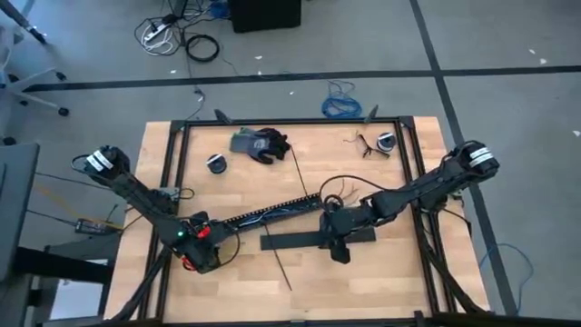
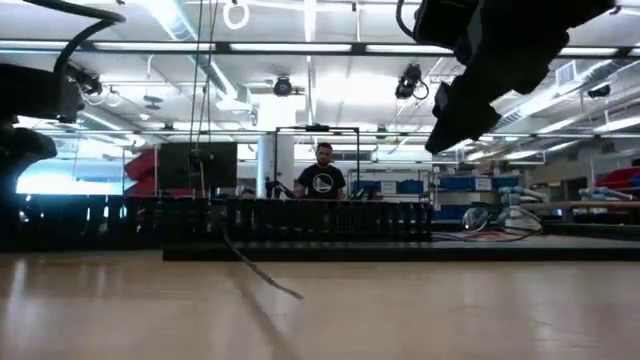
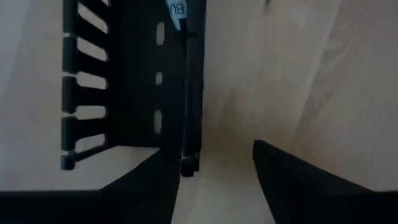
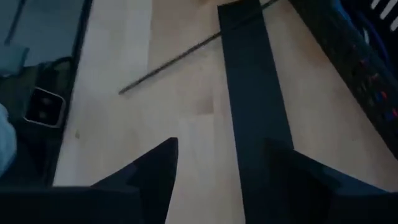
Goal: Ziptie cables
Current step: Close the black cable duct
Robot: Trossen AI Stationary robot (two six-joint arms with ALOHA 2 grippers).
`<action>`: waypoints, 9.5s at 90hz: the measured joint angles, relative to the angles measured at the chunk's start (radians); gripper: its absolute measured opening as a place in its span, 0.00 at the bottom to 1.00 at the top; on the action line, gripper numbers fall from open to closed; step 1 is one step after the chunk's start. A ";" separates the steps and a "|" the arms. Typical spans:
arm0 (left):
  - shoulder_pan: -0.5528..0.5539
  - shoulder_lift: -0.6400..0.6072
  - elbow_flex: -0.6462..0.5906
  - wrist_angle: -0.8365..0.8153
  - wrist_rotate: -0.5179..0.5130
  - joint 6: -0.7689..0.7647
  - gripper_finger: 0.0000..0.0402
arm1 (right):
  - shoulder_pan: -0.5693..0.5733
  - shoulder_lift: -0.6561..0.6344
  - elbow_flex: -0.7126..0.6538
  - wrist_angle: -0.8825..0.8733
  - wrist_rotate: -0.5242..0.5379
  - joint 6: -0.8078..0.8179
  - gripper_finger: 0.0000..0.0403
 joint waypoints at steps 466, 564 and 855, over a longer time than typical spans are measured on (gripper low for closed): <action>0.211 0.000 0.166 -0.013 -0.307 0.348 0.48 | -0.321 -0.328 0.000 -0.273 0.150 -0.513 0.57; 0.553 0.195 0.163 0.534 -0.018 0.688 0.49 | -0.411 -0.219 0.000 -0.407 -0.017 -0.566 0.58; 0.426 0.237 0.360 0.273 -0.042 0.742 0.65 | -0.295 -0.132 0.000 -0.391 -0.130 -0.474 0.59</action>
